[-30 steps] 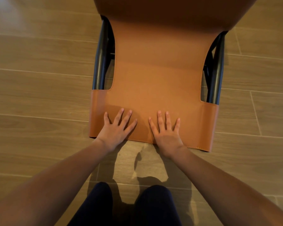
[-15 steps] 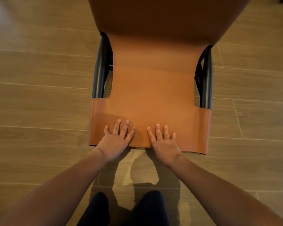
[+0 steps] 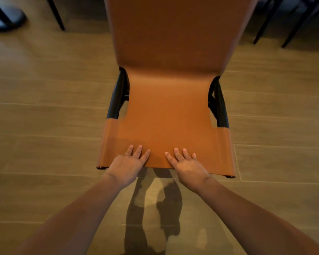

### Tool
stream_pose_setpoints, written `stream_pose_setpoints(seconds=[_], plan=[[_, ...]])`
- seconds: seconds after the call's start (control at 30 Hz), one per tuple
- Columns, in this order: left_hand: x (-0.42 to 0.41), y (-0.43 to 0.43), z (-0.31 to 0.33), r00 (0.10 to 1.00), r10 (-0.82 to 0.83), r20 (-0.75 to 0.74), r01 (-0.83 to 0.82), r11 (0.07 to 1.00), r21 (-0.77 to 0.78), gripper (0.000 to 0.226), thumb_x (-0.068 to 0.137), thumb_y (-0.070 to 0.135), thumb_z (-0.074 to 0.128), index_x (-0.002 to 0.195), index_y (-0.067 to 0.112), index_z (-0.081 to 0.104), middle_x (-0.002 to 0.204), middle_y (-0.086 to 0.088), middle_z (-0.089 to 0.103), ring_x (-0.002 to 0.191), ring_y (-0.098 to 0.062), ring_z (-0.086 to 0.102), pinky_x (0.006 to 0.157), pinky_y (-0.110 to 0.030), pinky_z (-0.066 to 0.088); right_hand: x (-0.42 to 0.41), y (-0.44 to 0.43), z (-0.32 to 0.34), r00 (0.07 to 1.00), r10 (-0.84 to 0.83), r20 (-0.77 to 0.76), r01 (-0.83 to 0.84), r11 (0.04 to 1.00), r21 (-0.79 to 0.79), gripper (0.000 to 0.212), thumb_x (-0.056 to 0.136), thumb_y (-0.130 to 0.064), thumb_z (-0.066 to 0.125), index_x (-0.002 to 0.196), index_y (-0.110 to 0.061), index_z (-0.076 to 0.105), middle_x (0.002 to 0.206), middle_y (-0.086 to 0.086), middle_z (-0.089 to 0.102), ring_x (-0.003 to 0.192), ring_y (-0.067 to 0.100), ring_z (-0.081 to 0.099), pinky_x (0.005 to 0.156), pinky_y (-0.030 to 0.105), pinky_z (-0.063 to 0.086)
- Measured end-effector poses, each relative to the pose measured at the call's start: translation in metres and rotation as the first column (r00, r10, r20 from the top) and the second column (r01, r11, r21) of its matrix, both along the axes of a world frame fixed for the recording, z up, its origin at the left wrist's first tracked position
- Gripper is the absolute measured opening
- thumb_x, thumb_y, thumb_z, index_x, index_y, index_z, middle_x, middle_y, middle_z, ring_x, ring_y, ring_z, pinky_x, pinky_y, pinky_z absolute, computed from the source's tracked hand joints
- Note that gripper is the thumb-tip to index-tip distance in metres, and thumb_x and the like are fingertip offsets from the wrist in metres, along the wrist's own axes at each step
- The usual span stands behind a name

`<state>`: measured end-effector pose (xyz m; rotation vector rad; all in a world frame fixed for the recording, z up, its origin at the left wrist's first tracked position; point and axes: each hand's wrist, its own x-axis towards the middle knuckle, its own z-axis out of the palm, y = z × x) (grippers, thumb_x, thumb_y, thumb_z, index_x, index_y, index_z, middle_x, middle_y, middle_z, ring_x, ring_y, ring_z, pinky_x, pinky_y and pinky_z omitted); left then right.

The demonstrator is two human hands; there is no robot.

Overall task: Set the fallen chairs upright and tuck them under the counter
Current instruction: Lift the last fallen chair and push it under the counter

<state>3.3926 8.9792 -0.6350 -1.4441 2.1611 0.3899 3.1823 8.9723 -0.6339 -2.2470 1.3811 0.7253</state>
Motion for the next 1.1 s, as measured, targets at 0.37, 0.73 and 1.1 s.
stream_pose_setpoints(seconds=[0.37, 0.73, 1.1], plan=[[0.006, -0.1, 0.194, 0.999, -0.031, -0.034, 0.024, 0.984, -0.177, 0.056, 0.095, 0.006, 0.042, 0.144, 0.024, 0.022, 0.147, -0.003, 0.04, 0.131, -0.025, 0.044, 0.084, -0.037, 0.048, -0.008, -0.101, 0.189, 0.984, -0.081, 0.156, 0.099, 0.988, -0.115, 0.064, 0.097, -0.002, 0.039, 0.153, -0.026, 0.018, 0.159, 0.004, 0.022, 0.145, 0.029, 0.021, 0.115, 0.048, 0.023], [0.012, -0.256, 0.343, 0.999, -0.026, -0.042, 0.008, 0.922, -0.388, 0.043, 0.09, 0.001, 0.051, 0.13, 0.016, 0.044, 0.115, -0.005, 0.057, 0.102, -0.026, 0.059, 0.063, -0.033, 0.038, -0.006, -0.241, 0.336, 0.946, -0.217, 0.24, 0.309, 0.826, -0.472, 0.045, 0.092, -0.006, 0.046, 0.133, -0.021, 0.054, 0.123, 0.0, 0.064, 0.111, 0.023, 0.06, 0.08, 0.034, 0.051], [0.016, -0.377, 0.42, 0.996, -0.002, -0.094, -0.031, 0.938, -0.345, 0.033, 0.088, -0.001, 0.053, 0.119, 0.01, 0.047, 0.116, -0.01, 0.055, 0.105, -0.028, 0.054, 0.07, -0.032, 0.04, 0.0, -0.348, 0.4, 0.875, -0.343, 0.342, 0.478, 0.723, -0.498, 0.038, 0.093, -0.002, 0.046, 0.127, -0.012, 0.058, 0.125, 0.007, 0.063, 0.117, 0.024, 0.055, 0.105, 0.03, 0.033]])
